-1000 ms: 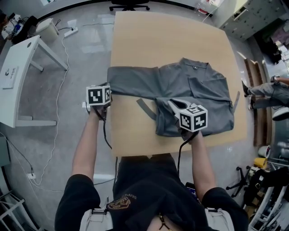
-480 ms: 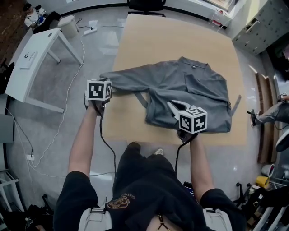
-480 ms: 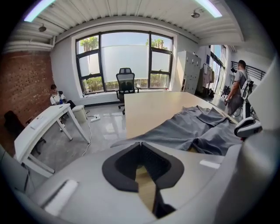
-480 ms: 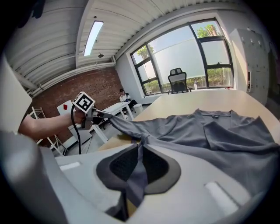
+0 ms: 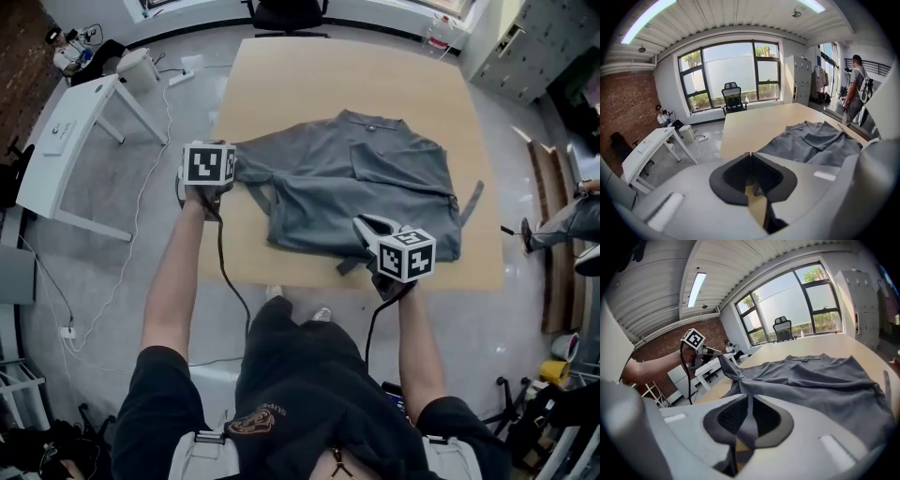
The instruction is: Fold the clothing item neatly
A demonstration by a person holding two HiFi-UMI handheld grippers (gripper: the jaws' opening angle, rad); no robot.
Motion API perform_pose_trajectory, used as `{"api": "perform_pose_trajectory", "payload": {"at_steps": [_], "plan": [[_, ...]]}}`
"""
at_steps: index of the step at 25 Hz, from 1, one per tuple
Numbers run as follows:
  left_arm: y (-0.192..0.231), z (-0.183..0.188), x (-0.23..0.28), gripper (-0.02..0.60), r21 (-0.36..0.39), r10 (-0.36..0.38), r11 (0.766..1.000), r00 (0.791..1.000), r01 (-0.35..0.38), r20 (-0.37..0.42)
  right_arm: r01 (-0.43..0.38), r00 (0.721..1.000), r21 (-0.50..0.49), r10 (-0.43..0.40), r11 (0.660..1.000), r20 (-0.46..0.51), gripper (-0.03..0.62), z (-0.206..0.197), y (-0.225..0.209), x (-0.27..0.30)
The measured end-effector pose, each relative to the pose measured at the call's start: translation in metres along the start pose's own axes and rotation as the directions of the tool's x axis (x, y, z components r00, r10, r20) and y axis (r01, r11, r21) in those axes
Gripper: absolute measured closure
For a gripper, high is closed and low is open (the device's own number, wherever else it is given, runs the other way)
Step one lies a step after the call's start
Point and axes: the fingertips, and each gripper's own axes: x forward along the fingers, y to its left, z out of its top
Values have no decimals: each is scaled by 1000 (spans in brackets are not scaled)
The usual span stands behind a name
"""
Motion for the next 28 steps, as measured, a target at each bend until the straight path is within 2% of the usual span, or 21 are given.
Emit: {"api": "perform_pose_trajectory", "payload": {"at_steps": [4, 9, 16, 18, 20, 23, 26, 28], "plan": [[-38, 35, 14, 561, 14, -43, 999, 997, 43, 56, 38, 999, 14, -38, 999, 13, 560, 4, -24, -11], [-102, 74, 39, 561, 22, -145, 989, 984, 143, 101, 72, 997, 4, -72, 997, 25, 560, 29, -52, -16], [-183, 98, 83, 561, 34, -264, 965, 959, 262, 100, 128, 991, 16, -129, 992, 35, 560, 55, -97, -21], [-204, 96, 94, 561, 49, -278, 960, 957, 275, 83, 124, 992, 17, -125, 992, 26, 560, 55, -106, -19], [-227, 91, 107, 561, 97, -273, 959, 960, 267, 54, 119, 993, 26, -120, 993, 15, 560, 54, -120, -19], [-261, 67, 135, 560, 173, -246, 953, 969, 247, -31, 91, 996, 30, -91, 995, 4, 560, 55, -145, -19], [-295, 35, 157, 557, 221, -240, 939, 962, 264, -132, 36, 999, 14, -35, 999, -13, 560, 57, -167, -16], [-317, 19, 162, 550, 242, -254, 926, 952, 290, -171, -1, 999, -1, 1, 1000, -32, 560, 60, -183, -11]]}}
